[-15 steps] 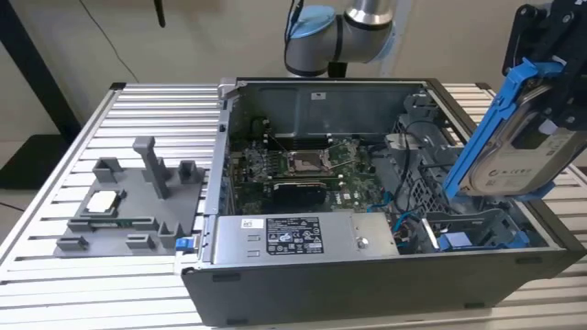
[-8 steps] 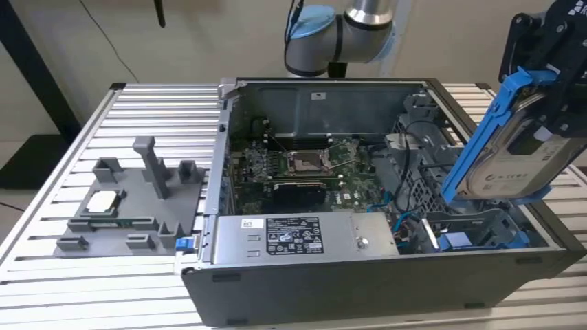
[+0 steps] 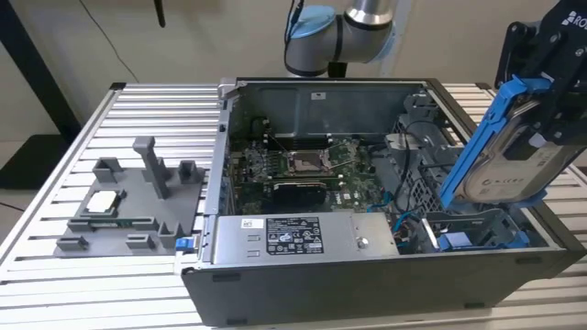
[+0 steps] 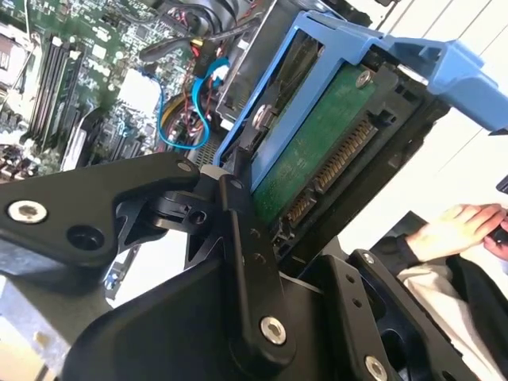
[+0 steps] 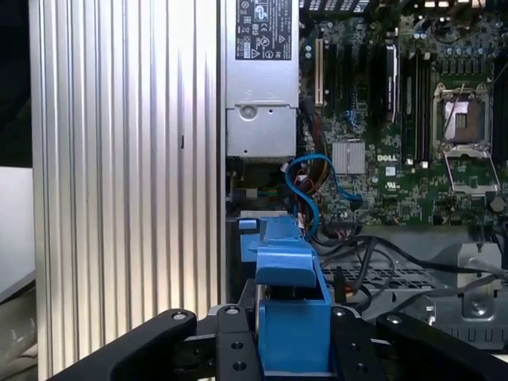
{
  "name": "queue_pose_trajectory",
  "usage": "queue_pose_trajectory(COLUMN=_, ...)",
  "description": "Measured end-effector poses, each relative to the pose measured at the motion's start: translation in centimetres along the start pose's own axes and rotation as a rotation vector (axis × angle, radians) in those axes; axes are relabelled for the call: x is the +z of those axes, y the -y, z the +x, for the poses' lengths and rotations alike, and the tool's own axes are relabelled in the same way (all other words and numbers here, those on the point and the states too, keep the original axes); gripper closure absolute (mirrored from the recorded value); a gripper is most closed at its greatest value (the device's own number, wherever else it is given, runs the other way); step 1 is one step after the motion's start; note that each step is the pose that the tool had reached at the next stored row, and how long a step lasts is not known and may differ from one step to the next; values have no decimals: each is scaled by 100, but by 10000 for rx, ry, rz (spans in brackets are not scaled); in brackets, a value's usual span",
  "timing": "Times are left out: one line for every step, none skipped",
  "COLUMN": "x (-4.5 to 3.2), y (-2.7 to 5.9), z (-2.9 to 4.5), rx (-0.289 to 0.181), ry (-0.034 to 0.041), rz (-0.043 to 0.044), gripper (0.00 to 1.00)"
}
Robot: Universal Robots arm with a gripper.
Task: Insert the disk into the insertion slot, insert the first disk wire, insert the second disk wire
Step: 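Insert the disk into the insertion slot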
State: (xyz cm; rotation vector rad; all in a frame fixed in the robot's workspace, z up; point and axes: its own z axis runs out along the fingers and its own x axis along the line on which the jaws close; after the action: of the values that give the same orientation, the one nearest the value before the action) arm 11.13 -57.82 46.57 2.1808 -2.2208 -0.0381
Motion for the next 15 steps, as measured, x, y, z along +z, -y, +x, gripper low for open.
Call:
queue_pose_trajectory(x=9, y=0, z=0, rx=0, ry=1, rz=0, gripper=67)
queue_pose_trajectory(x=16, y=1, z=0, rx=0, ry=1, rz=0, gripper=67)
queue_pose_trajectory(x=20, y=1, z=0, rx=0, ry=1, rz=0, gripper=67)
queue_pose_trajectory(x=21, y=1, z=0, rx=0, ry=1, rz=1, gripper=67)
queue_pose_trajectory(x=21, y=1, z=0, rx=0, ry=0, rz=0, gripper=67)
queue_pose_trajectory(x=21, y=1, z=0, rx=0, ry=-1, rz=0, gripper=67)
queue_pose_trajectory(x=21, y=1, z=0, rx=0, ry=0, rz=0, gripper=67)
queue_pose_trajectory(x=22, y=1, z=0, rx=0, ry=1, rz=1, gripper=67)
queue_pose_trajectory(x=22, y=1, z=0, rx=0, ry=0, rz=0, gripper=67)
queue_pose_trajectory(x=22, y=1, z=0, rx=0, ry=1, rz=-3, gripper=67)
queue_pose_trajectory(x=22, y=1, z=0, rx=0, ry=2, rz=-4, gripper=67)
queue_pose_trajectory(x=20, y=1, z=0, rx=0, ry=1, rz=-4, gripper=67)
queue_pose_trajectory(x=18, y=0, z=0, rx=0, ry=0, rz=-5, gripper=67)
queue_pose_trajectory(x=14, y=0, z=0, rx=0, ry=0, rz=-6, gripper=67)
queue_pose_trajectory(x=9, y=0, z=0, rx=1, ry=2, rz=-6, gripper=67)
